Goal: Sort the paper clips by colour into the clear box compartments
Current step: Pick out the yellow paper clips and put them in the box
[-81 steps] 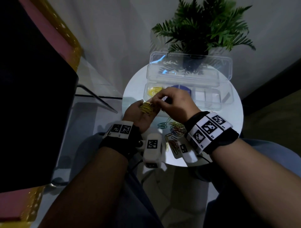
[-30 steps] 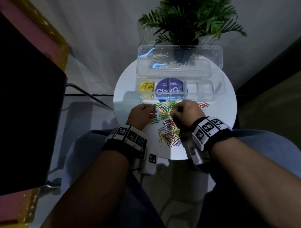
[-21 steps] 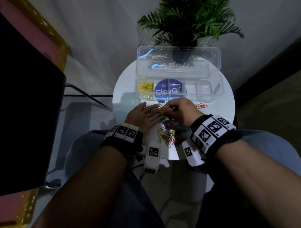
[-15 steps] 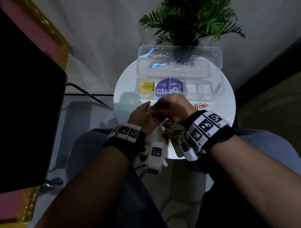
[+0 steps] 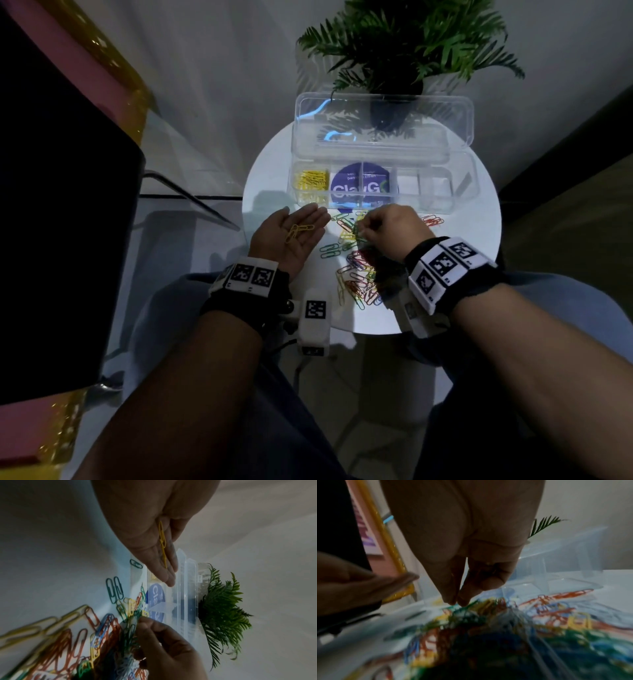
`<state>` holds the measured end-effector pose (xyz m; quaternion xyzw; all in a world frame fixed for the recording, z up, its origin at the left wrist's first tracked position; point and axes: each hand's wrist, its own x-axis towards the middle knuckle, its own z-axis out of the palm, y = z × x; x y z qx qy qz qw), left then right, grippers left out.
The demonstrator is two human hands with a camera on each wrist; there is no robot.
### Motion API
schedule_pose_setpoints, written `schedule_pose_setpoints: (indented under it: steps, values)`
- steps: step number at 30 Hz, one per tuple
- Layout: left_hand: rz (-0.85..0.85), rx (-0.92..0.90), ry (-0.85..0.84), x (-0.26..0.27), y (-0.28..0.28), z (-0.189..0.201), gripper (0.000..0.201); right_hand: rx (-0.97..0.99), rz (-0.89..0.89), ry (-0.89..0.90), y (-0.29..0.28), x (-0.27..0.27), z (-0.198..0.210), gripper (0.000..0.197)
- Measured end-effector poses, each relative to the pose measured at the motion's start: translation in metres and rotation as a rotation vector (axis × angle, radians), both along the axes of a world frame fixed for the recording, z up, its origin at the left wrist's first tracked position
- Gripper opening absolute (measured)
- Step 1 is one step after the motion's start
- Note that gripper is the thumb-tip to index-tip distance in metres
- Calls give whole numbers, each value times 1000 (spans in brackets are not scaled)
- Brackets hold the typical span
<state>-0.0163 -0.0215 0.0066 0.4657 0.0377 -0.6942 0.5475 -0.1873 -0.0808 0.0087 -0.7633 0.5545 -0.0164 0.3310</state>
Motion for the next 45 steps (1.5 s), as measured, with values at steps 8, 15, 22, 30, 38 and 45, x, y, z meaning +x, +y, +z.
schedule_pose_setpoints:
  steps: [8, 15, 22, 30, 38, 45]
  values:
    - [-24, 18, -23, 6, 0, 0, 43, -46, 68, 115, 1, 12, -17, 16]
    - [-32, 5, -14, 6, -2, 2, 43, -137, 236, 90, -3, 19, -17, 25]
    - [-26, 15, -17, 6, -3, 4, 43, -144, 362, 179, -11, 26, -17, 23]
    - [-22, 18, -21, 5, -3, 4, 43, -45, 260, 205, -13, 21, -26, 23]
    - [-15, 39, -27, 3, -3, -2, 44, -24, -17, -283, -6, 18, -2, 12]
    - [9, 56, 19, -6, -6, -1, 38, 37, 37, -491, -5, 45, 25, 14]
